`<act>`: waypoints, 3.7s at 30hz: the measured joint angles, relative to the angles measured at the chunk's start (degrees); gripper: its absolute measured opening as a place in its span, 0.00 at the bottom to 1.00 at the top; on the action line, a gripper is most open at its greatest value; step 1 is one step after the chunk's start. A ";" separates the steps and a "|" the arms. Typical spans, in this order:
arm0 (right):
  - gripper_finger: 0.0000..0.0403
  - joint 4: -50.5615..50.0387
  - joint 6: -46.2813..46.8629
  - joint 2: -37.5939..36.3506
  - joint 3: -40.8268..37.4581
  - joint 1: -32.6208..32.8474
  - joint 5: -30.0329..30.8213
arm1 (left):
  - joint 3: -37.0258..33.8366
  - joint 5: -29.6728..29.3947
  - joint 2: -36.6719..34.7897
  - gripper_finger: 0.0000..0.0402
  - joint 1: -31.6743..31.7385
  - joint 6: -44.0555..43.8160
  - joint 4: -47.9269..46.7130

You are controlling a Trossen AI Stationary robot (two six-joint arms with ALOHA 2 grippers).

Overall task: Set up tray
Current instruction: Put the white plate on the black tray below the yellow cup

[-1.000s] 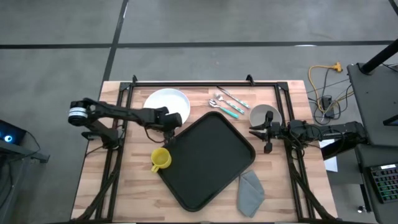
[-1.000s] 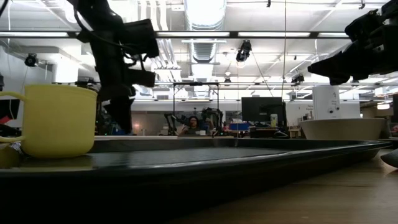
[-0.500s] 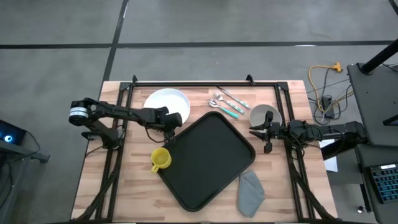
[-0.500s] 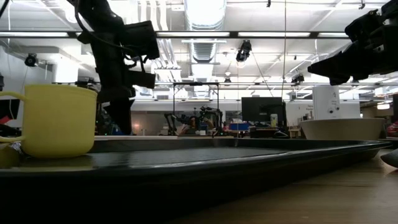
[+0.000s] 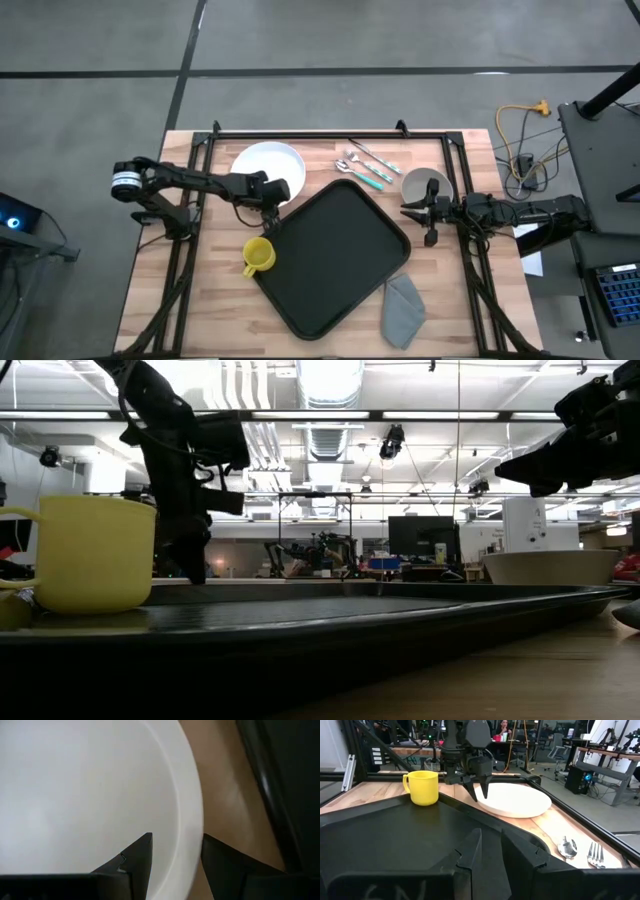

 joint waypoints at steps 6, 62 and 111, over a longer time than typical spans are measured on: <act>0.17 0.01 0.00 0.00 0.00 0.00 0.00 | -0.78 -0.04 0.00 0.37 0.65 0.00 1.21; 0.17 0.02 0.02 0.00 0.01 0.00 0.00 | 5.62 -15.89 0.00 0.00 -13.13 10.00 1.03; 0.17 0.02 0.00 -0.04 0.00 0.00 0.01 | 34.92 -13.68 22.60 0.00 -27.77 15.57 -7.63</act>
